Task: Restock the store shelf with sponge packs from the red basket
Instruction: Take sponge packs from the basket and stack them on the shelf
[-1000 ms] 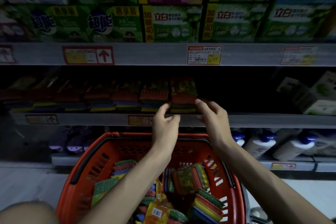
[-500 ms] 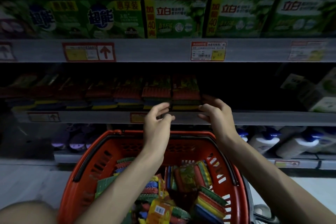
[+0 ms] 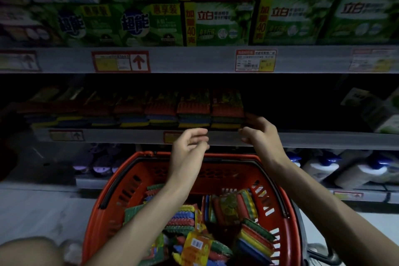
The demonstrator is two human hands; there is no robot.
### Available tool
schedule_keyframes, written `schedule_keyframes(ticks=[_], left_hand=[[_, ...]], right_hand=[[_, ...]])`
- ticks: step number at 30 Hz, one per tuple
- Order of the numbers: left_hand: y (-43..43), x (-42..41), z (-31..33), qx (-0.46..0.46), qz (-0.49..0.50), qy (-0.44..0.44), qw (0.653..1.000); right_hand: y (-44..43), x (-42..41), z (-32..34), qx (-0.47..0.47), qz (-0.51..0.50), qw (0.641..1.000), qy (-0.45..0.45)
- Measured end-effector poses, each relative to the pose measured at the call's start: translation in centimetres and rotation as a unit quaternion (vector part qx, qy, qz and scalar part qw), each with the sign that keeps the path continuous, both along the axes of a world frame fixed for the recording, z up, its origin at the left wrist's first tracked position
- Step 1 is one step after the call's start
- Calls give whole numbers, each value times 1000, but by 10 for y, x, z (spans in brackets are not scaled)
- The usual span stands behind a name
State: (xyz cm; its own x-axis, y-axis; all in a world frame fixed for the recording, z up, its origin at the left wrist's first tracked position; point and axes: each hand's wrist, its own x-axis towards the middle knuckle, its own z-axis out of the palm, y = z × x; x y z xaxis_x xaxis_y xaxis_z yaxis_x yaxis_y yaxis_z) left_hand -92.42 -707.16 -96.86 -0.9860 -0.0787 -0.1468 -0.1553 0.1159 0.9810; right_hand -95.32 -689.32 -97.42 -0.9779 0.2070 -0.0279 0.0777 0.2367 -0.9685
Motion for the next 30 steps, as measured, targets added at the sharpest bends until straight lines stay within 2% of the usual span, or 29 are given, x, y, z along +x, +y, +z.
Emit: schedule_keyframes(ticks=[6, 12, 16, 17, 19, 22, 24, 26, 30], left_hand=[[-27, 22, -3, -73, -40, -2, 997], [-64, 54, -19, -128, -87, 10, 988], [-87, 73, -36, -211, -130, 17, 969], [-93, 77, -41, -254, -151, 21, 955], [-107, 83, -54, -375, -194, 39, 906], [-132, 88, -75, -575, -249, 33, 779], [-147, 91, -86, -649, -273, -2, 710], [-158, 92, -96, -677, -291, -38, 675], [-165, 89, -113, -683, -325, -92, 648]], right_hand=[[14, 25, -2, 56, 6, 996, 62], [7, 62, -5, 51, 79, 995, 40], [-17, 80, -17, 109, 172, 979, 3], [-23, 84, -24, 162, 217, 963, -17], [-37, 91, -41, 295, 316, 899, -64], [-54, 104, -69, 422, 407, 803, -100], [-60, 110, -81, 458, 439, 761, -135], [-64, 113, -86, 476, 449, 739, -161], [-76, 118, -91, 483, 444, 730, -193]])
